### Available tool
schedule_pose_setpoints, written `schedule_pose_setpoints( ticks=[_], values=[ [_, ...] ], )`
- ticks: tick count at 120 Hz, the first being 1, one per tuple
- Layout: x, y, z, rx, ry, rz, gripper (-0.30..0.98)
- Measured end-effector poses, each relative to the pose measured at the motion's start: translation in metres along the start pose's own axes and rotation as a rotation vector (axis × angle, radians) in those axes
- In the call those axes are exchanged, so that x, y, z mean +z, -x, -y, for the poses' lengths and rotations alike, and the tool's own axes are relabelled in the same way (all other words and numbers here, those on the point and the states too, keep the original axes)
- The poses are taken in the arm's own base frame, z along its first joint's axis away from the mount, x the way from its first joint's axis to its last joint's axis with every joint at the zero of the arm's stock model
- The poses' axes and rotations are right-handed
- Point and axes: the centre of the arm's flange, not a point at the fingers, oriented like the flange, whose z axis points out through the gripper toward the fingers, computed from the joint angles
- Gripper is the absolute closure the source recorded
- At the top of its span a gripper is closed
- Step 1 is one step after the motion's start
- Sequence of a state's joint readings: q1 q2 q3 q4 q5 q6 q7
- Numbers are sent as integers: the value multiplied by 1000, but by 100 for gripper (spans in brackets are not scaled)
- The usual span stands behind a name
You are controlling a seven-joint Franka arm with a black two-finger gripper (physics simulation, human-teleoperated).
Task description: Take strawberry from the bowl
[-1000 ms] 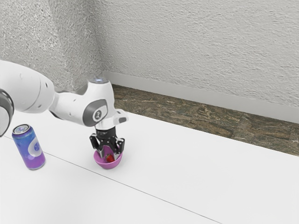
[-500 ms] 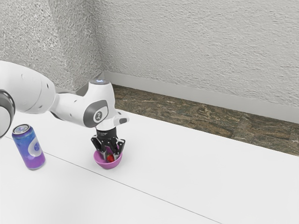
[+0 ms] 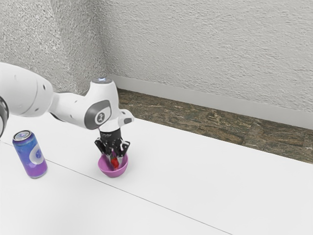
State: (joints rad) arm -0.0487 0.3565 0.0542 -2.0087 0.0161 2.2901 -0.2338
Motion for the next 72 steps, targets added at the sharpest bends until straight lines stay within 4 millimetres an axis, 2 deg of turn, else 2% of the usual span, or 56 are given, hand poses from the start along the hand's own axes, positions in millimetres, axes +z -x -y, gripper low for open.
schedule_pose_setpoints(
  ticks=[13, 28, 48, 72],
  values=[
    [-17, 5, 0, -7, 6, -22, 68],
    [-41, 14, -13, 10, 22, -52, 69],
    [-57, 24, -47, 63, 43, -71, 68],
    [-57, 32, -96, 128, 77, -67, 68]
  ],
)
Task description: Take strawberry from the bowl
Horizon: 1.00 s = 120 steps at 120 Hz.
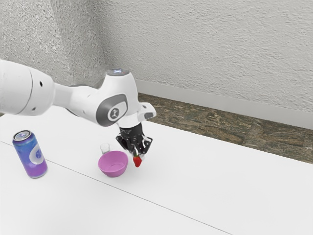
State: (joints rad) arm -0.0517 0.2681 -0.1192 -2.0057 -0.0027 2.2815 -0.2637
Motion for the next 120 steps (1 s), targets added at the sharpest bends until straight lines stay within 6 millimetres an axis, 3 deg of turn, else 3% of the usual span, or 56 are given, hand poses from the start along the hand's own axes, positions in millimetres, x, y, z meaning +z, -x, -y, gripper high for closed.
schedule_pose_setpoints(
  ticks=[47, 70, 78, 100, 120],
  values=[
    [36, -3, -89, 100, 87, 47, 69],
    [30, -2, -97, 122, 105, 42, 31],
    [10, -2, -97, 129, 107, 12, 22],
    [-78, 9, -94, 165, 81, -89, 9],
    [-149, 14, -68, 153, 32, -140, 4]
  ],
)
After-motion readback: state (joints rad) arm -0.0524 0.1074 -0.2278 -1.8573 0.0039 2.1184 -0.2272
